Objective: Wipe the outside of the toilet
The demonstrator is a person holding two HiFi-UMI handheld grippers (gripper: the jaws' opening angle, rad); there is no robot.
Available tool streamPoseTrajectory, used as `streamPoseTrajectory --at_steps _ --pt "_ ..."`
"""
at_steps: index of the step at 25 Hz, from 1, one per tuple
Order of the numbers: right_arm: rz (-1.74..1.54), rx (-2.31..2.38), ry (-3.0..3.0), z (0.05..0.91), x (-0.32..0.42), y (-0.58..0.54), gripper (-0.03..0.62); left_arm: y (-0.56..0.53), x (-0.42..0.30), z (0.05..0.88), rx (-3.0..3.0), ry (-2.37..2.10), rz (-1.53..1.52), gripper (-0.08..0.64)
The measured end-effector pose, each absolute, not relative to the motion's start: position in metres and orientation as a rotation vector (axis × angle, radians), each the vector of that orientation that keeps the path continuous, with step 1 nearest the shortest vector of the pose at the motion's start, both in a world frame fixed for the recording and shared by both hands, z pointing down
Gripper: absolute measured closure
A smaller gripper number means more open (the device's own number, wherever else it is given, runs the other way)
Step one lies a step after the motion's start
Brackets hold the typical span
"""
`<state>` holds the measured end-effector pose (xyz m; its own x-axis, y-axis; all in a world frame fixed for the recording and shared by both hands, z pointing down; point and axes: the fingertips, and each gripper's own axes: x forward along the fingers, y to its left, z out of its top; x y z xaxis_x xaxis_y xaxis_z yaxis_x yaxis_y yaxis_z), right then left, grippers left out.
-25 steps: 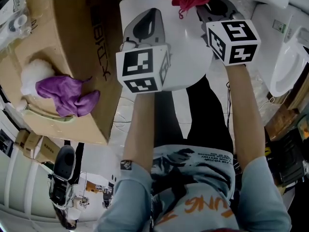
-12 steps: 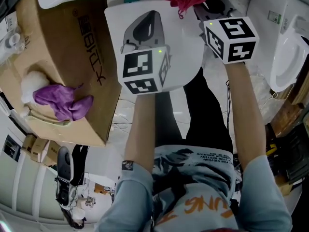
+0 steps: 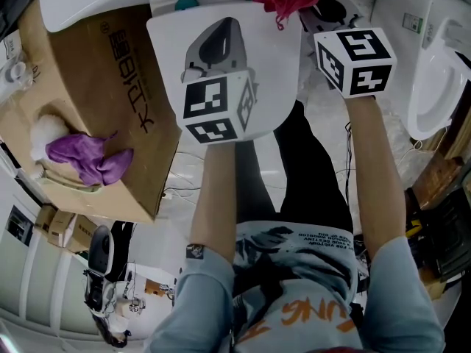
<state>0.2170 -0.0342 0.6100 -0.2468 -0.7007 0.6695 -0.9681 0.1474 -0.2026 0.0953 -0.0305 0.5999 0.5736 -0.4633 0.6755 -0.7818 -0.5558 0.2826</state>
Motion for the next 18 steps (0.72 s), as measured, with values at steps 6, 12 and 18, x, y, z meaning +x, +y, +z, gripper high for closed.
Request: streamPoseTrajectory --at_steps 6,12,18 --pt "0.863 1.604 -1.999 0.614 0.236 -0.028 0.526 -0.024 0.116 0.603 2.241 -0.97 0.739 0.536" --pt "0.886 1.651 -1.95 0.619 0.261 -0.014 0.527 -0.02 0.132 0.604 2.25 -0.949 0.746 0.535" --pt "0.911 1.686 -1.891 0.626 0.277 0.011 0.528 -0.012 0.129 0.607 2.244 -0.947 0.763 0.535"
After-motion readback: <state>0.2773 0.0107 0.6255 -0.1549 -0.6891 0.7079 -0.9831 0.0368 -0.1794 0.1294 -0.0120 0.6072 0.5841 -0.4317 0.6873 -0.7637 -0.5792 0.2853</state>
